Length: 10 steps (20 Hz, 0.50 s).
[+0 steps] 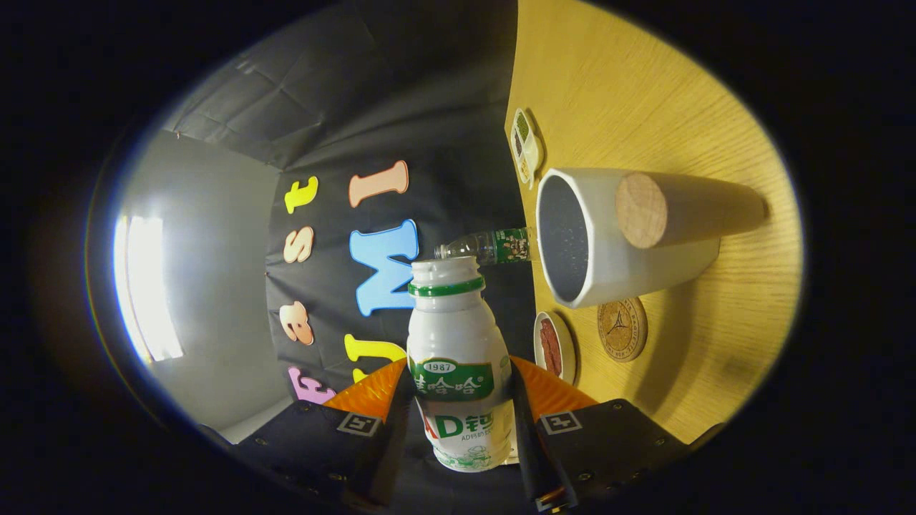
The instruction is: Take the bottle from table, then pour the juice into the cup, finally place the bottle on the coaster
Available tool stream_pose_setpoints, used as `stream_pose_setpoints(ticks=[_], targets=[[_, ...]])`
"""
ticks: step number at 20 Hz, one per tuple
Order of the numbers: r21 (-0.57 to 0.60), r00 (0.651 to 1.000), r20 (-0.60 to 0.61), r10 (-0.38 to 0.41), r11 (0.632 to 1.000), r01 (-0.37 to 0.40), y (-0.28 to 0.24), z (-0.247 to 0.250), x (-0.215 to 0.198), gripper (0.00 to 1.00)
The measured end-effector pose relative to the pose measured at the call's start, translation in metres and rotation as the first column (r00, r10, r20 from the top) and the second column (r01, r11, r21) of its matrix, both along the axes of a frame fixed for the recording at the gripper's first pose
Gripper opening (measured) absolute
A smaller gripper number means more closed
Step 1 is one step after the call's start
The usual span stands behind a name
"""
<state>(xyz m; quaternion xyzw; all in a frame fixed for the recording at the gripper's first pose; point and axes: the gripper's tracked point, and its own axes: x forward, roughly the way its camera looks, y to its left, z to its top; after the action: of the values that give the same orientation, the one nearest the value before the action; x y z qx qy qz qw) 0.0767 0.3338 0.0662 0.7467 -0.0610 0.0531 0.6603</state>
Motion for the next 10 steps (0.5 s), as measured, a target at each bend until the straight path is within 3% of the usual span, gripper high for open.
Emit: stream_pose_setpoints(ticks=[10], targets=[[0.115, 1.000, 0.008, -0.009, 0.993, 0.008, -0.003, 0.011, 0.000, 0.66]])
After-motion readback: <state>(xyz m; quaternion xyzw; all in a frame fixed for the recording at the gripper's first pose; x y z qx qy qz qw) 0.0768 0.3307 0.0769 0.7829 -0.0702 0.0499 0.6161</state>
